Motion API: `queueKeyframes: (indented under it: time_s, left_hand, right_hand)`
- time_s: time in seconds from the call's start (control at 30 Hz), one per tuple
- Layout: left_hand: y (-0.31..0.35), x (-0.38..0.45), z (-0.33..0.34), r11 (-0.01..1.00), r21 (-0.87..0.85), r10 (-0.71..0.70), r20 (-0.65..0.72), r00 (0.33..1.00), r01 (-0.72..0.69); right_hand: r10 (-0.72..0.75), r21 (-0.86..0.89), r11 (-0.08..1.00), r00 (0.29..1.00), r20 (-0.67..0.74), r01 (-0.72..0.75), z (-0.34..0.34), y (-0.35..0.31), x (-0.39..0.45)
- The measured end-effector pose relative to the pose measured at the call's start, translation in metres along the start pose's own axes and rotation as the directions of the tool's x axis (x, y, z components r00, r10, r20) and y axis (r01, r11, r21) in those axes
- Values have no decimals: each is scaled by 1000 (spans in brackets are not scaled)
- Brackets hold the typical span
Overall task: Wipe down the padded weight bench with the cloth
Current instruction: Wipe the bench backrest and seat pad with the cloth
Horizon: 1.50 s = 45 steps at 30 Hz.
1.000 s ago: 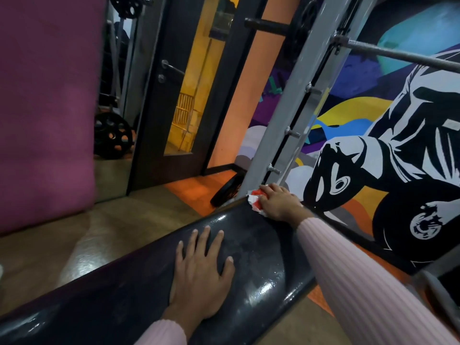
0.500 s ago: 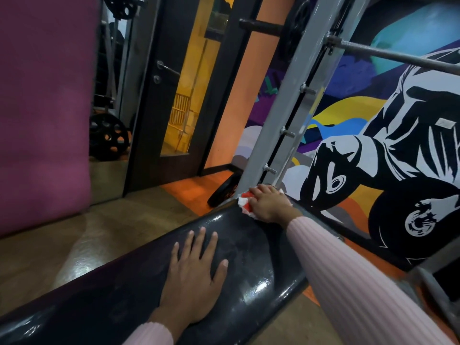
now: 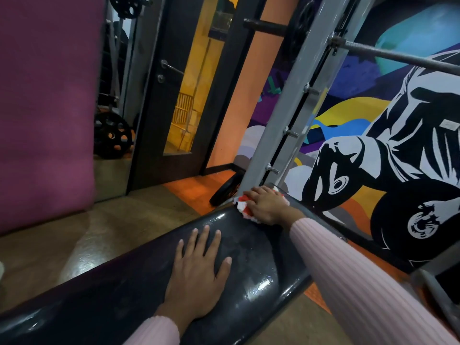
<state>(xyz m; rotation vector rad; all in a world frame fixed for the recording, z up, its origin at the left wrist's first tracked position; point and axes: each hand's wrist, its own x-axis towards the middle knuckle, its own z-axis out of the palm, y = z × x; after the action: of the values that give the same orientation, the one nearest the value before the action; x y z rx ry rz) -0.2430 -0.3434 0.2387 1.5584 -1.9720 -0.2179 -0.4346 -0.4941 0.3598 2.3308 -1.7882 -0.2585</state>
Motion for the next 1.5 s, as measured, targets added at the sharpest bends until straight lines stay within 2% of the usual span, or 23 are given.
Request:
queueKeyframes:
  time_s: [0.07, 0.13, 0.2, 0.23, 0.33, 0.47, 0.5, 0.6, 0.67, 0.73, 0.8, 0.87, 0.93, 0.97, 1.03, 1.07, 1.13, 1.23, 1.3, 1.37, 1.4, 1.47, 1.5]
  left_hand:
    - [1, 0, 0, 1000, -6, 4, 2, 1000, -4]
    - [0, -1, -1, 1000, -14, 3, 1, 1000, -3]
    - [0, -1, -1, 1000, -6, 12, -6, 1000, -12]
    - [0, -1, -1, 1000, -1, 13, -8, 1000, -13]
    - [0, -1, 1, 1000, 0, 6, -4, 1000, -6]
    - [0, -2, 0, 1000, 13, 14, -10, 1000, -14]
    - [0, -3, 0, 1000, 4, 13, -14, 1000, -12]
    - [1, -2, -2, 1000, -5, 11, -6, 1000, -11]
    - [0, -1, -1, 1000, 0, 7, 2, 1000, -7]
    - [-1, 0, 1, 1000, 2, 0, 8, 1000, 0]
    - [-1, 0, 1, 1000, 11, 3, 7, 1000, -3]
    - [-1, 0, 1, 1000, 10, 2, 1, 1000, -2]
    - [0, -1, 0, 1000, 0, -2, 10, 1000, 2]
    - [1, -1, -1, 1000, -5, -1, 16, 1000, 2]
    - [0, -1, 0, 1000, -11, 5, 12, 1000, -5]
    - [-1, 0, 0, 1000, -9, 9, -1, 1000, -9]
    - [-2, 0, 2, 1000, 7, 10, -11, 1000, -10]
    - [-2, 0, 4, 1000, 10, 1, -9, 1000, -1]
    - [-3, 0, 2, 1000, -5, 1, -13, 1000, -1]
    - [-4, -1, 2, 999, -53, -9, -38, 999, 7]
    - [-4, -1, 1, 996, -87, -18, -58, 998, 13]
    - [-4, -2, -1, 988, -157, -27, -100, 995, 11]
    - [-6, -3, -1, 982, -187, -29, -120, 992, 6]
  right_hand:
    - [-109, 81, 990, 993, -41, 112, -2, 3, -20]
    - [-112, 188, 974, 990, -86, 127, -6, 17, -31]
    - [-22, 185, 982, 997, -70, 34, -10, 33, -28]
    - [35, 115, 993, 998, -59, -28, -9, 34, -22]
    - [171, 36, 985, 985, -36, -170, -7, 9, -9]
    - [-48, 21, 999, 998, -36, 48, 0, -3, -25]
    - [-48, 78, 996, 997, -57, 53, -1, 3, -29]
    - [99, 120, 989, 994, -54, -92, -8, 25, -26]
    - [197, 21, 980, 980, -20, -197, -8, 25, -20]
    - [255, 19, 967, 967, -25, -255, -8, 6, -15]
    - [182, 40, 983, 982, -49, -180, -3, -10, -16]
    - [17, 42, 999, 998, -55, -14, -1, -10, -28]
    - [-55, 141, 988, 997, -54, 62, -3, 8, -41]
    - [-55, 171, 983, 997, -51, 63, -5, 17, -50]
    - [-36, 98, 994, 997, -67, 42, -9, 34, -50]
    - [50, 113, 993, 997, -60, -43, -14, 37, -47]
    - [84, 60, 995, 996, 8, -85, -19, 33, -34]
    - [64, 97, 993, 998, 22, -65, -20, 3, -20]
    - [-66, 21, 998, 998, -13, 67, -15, -14, -21]
    - [-178, 72, 981, 984, -28, 180, -8, -13, -30]
    - [-170, 169, 971, 985, 1, 168, -10, -7, -38]
    - [-161, 185, 971, 986, 31, 153, -15, 14, -44]
    - [-97, 159, 983, 995, 38, 90, -17, 23, -43]
